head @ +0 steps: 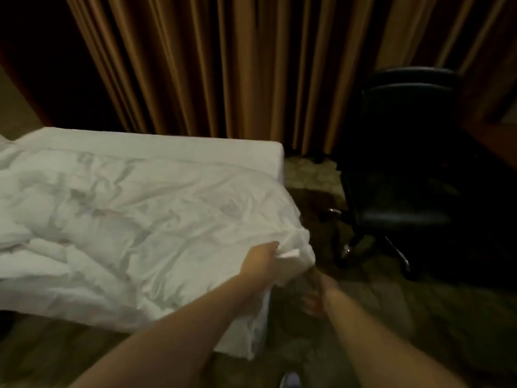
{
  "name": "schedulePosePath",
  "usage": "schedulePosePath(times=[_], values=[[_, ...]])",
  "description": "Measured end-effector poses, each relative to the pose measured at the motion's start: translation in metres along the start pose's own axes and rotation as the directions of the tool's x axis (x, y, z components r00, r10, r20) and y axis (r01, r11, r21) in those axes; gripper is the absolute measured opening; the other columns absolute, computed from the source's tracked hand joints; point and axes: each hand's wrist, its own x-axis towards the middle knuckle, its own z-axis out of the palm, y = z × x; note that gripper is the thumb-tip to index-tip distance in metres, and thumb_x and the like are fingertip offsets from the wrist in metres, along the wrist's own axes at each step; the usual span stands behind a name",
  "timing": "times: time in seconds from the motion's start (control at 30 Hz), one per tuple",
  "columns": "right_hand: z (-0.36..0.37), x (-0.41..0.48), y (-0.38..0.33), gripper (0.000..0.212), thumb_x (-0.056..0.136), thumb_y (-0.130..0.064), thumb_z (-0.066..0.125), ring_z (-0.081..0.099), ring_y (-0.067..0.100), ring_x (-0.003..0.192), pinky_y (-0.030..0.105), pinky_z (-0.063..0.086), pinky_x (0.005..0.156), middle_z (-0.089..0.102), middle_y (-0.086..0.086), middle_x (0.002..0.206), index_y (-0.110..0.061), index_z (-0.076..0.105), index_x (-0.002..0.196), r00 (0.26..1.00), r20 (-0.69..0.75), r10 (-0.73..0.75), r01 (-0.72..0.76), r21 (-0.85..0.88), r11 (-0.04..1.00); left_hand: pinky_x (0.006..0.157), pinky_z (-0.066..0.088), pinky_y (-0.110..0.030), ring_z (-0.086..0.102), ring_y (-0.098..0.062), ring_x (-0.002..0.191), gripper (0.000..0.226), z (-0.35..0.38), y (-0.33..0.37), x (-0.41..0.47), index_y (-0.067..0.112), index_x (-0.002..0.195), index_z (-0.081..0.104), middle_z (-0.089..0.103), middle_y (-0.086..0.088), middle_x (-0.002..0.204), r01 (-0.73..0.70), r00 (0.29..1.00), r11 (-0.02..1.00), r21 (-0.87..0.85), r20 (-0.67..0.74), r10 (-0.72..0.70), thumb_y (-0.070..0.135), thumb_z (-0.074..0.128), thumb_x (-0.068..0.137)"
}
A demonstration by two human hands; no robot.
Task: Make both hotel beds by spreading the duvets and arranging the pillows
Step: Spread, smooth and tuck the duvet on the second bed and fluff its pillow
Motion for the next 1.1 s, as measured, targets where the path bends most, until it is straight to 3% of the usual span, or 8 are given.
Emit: schedulePosePath(times=[0.1, 0.3, 0.4, 0.53, 0.67, 0.8, 0.9, 1.1], values=[[-0.01, -0.032, 0.041, 0.029, 0.099, -0.035, 0.043, 0.057, 0.032, 0.088, 0.048, 0.043, 0.089, 0.06, 0.015, 0.099, -0.009, 0.053, 0.109, 0.991, 0.115, 0.062, -0.079, 0.149, 0.986, 0.094, 0.032, -0.023, 0.056, -0.023, 0.111, 0.037, 0.05, 0.011, -0.03, 0.009, 0.112, 0.061, 0.062, -0.009, 0.116, -0.092, 0.992, 0.985, 0.144, 0.099, 0.078, 0.038, 0.057, 0.089], [-0.051, -0.048, 0.043, 0.073, 0.088, -0.072, 0.034, 0.055, 0.035, 0.118, 0.049, 0.043, 0.097, 0.059, 0.016, 0.128, -0.018, 0.052, 0.133, 0.96, 0.277, -0.031, -0.074, 0.359, 0.931, 0.068, 0.032, -0.028, 0.059, -0.033, 0.093, 0.015, 0.068, 0.03, -0.067, 0.016, 0.08, 0.047, 0.065, -0.016, 0.094, -0.082, 0.997, 0.932, 0.353, 0.016, 0.081, 0.014, 0.062, 0.083], [-0.07, -0.066, 0.02, 0.061, 0.086, -0.062, 0.052, 0.061, 0.039, 0.106, 0.053, 0.052, 0.087, 0.063, 0.02, 0.119, -0.017, 0.056, 0.127, 0.94, 0.339, -0.027, -0.064, 0.257, 0.964, 0.072, 0.037, -0.031, 0.059, -0.033, 0.094, 0.007, 0.083, 0.054, -0.086, 0.01, 0.087, 0.059, 0.065, -0.017, 0.096, -0.082, 0.996, 0.929, 0.361, -0.013, 0.093, 0.006, 0.057, 0.082], [-0.088, -0.094, -0.013, 0.029, 0.094, -0.008, 0.055, 0.062, 0.029, 0.094, 0.043, 0.054, 0.086, 0.061, 0.02, 0.101, 0.0, 0.055, 0.121, 0.972, 0.218, -0.086, 0.088, -0.003, 0.996, 0.076, 0.036, -0.026, 0.056, -0.025, 0.093, 0.016, 0.09, 0.086, -0.092, 0.007, 0.1, 0.062, 0.061, -0.012, 0.101, -0.09, 0.984, 0.928, 0.361, -0.112, 0.139, 0.008, 0.05, 0.09], [-0.1, -0.092, -0.005, 0.028, 0.091, -0.008, 0.058, 0.058, 0.027, 0.091, 0.034, 0.054, 0.082, 0.055, 0.015, 0.1, -0.001, 0.053, 0.118, 0.99, -0.017, -0.139, 0.124, -0.346, 0.93, 0.092, 0.04, -0.029, 0.05, -0.025, 0.109, 0.031, 0.103, 0.086, -0.101, 0.013, 0.122, 0.055, 0.054, -0.01, 0.119, -0.067, 0.995, 0.882, 0.466, -0.039, 0.097, 0.009, 0.05, 0.092], [-0.088, -0.09, 0.015, 0.04, 0.099, -0.021, 0.045, 0.054, 0.021, 0.093, 0.028, 0.049, 0.077, 0.051, 0.012, 0.122, -0.013, 0.042, 0.138, 0.926, -0.035, -0.375, 0.214, -0.769, 0.602, 0.098, 0.04, -0.037, 0.042, -0.029, 0.121, 0.048, 0.106, 0.066, -0.117, 0.017, 0.138, 0.041, 0.045, -0.009, 0.134, -0.008, 0.999, 0.838, 0.546, 0.032, -0.011, 0.008, 0.048, 0.091], [-0.062, -0.099, 0.034, 0.052, 0.096, -0.031, 0.049, 0.047, 0.029, 0.124, 0.044, 0.045, 0.1, 0.042, 0.005, 0.144, -0.025, 0.033, 0.144, 0.87, 0.113, -0.48, 0.318, -0.872, 0.371, 0.095, 0.04, -0.037, 0.044, -0.028, 0.12, 0.045, 0.093, 0.048, -0.131, 0.016, 0.136, 0.042, 0.048, -0.008, 0.131, 0.036, 0.999, 0.799, 0.6, 0.0, -0.044, 0.011, 0.047, 0.092], [0.025, -0.125, 0.056, 0.058, 0.096, -0.029, 0.049, 0.027, 0.026, 0.139, 0.048, 0.021, 0.115, 0.03, 0.001, 0.152, -0.024, 0.025, 0.148, 0.744, 0.409, -0.529, 0.409, -0.904, -0.124, 0.089, 0.037, -0.033, 0.046, -0.025, 0.115, 0.04, 0.019, -0.001, -0.144, 0.017, 0.131, 0.046, 0.052, -0.005, 0.123, 0.158, 0.983, 0.749, 0.643, -0.178, -0.055, 0.013, 0.047, 0.091]])
